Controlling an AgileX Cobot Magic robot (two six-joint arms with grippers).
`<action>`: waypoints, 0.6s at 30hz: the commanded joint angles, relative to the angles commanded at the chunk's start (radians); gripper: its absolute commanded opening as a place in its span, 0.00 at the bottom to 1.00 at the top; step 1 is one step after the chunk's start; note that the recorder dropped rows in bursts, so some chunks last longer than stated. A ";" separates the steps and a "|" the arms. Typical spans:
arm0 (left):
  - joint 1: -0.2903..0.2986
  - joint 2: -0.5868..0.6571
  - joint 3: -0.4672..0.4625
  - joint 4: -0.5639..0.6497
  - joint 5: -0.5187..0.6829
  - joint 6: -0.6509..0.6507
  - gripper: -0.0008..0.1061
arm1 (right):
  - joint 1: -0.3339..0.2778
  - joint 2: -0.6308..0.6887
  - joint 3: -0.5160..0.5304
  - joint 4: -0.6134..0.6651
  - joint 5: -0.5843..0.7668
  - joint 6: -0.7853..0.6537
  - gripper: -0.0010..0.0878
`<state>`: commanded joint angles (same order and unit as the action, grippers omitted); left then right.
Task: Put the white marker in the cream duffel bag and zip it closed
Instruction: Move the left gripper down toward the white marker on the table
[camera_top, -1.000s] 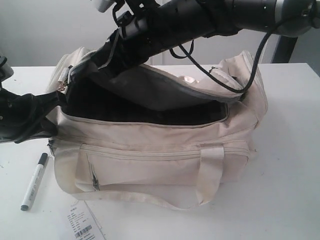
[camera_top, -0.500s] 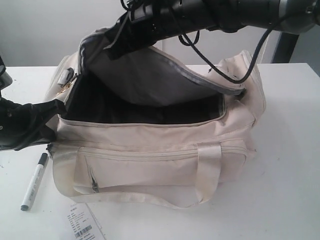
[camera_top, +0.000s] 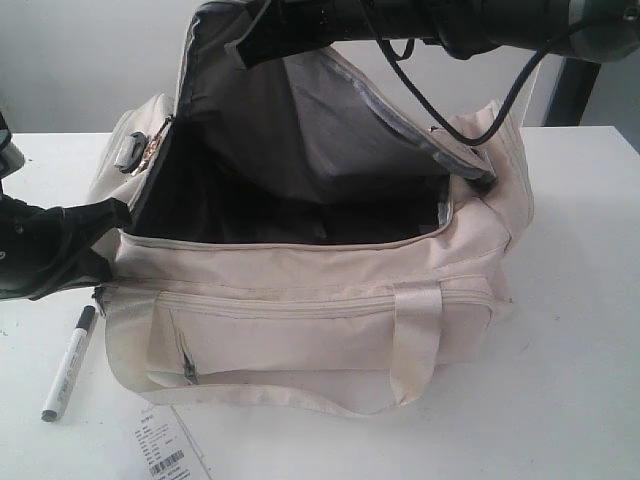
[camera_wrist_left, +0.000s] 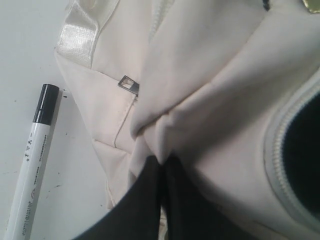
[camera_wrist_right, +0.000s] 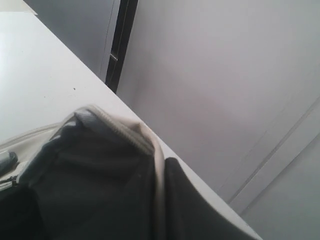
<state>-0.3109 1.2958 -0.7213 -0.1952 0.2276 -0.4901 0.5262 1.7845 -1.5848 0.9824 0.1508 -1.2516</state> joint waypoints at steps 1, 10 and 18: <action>0.000 -0.004 0.000 0.019 -0.002 0.000 0.01 | 0.000 0.000 0.000 0.000 0.007 0.000 0.01; 0.000 -0.042 0.000 0.022 -0.013 -0.007 0.24 | 0.000 0.000 0.000 0.000 0.009 0.000 0.01; 0.000 -0.047 0.000 0.028 0.064 -0.001 0.75 | 0.000 0.000 0.000 0.000 0.009 0.000 0.01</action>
<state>-0.3109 1.2483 -0.7213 -0.1671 0.2917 -0.4911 0.5262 1.7845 -1.5848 0.9824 0.1597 -1.2516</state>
